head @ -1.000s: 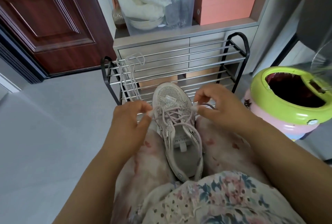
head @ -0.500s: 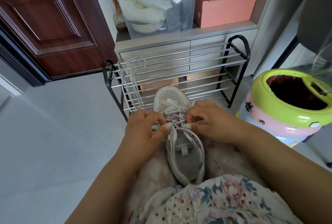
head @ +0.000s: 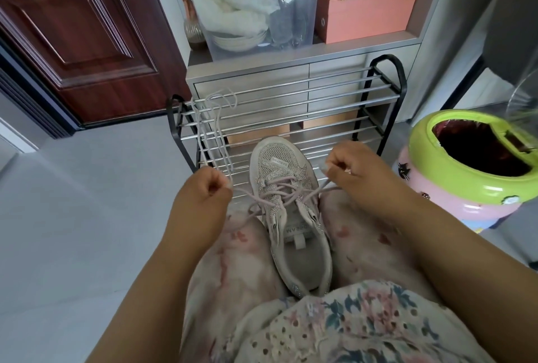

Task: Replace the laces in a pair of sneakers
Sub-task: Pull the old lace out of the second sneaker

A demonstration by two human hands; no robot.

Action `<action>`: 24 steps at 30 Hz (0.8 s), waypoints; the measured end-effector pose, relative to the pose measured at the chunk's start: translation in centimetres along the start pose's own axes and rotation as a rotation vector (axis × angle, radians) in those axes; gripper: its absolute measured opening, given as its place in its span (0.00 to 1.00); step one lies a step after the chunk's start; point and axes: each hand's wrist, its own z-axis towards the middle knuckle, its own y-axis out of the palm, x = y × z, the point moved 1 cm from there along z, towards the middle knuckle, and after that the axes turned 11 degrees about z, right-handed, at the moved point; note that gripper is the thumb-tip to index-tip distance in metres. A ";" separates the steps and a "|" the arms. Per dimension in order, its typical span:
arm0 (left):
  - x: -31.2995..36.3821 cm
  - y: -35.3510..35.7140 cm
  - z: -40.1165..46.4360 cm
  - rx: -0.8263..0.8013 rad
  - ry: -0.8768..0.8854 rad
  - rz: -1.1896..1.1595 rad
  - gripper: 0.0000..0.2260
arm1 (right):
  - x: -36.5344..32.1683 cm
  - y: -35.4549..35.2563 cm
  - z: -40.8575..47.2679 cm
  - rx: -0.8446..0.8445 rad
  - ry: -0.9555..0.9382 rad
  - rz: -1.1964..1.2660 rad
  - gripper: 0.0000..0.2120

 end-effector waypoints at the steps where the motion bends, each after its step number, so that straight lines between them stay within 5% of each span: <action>1: 0.1 0.3 -0.2 -0.007 0.048 0.048 0.04 | -0.4 0.3 -0.2 -0.026 -0.033 -0.014 0.10; 4: 0.4 1.3 -0.6 -0.056 0.241 0.121 0.04 | -1.3 1.0 -0.5 -0.123 -0.124 -0.090 0.15; 7: 0.4 2.4 -0.8 -0.123 0.380 0.326 0.16 | -1.2 1.7 -0.6 -0.256 -0.158 -0.220 0.18; 10: 0.3 3.2 -0.8 -0.145 0.431 0.371 0.16 | -1.3 2.0 -0.8 -0.318 -0.120 -0.109 0.18; 19: 1.6 2.5 -1.4 -0.162 -0.045 -0.438 0.11 | -1.6 1.6 -1.0 -0.150 0.129 0.191 0.13; 24: 0.7 3.1 -1.2 -0.068 -0.145 -0.527 0.11 | -1.8 1.5 -1.0 -0.137 0.165 0.352 0.09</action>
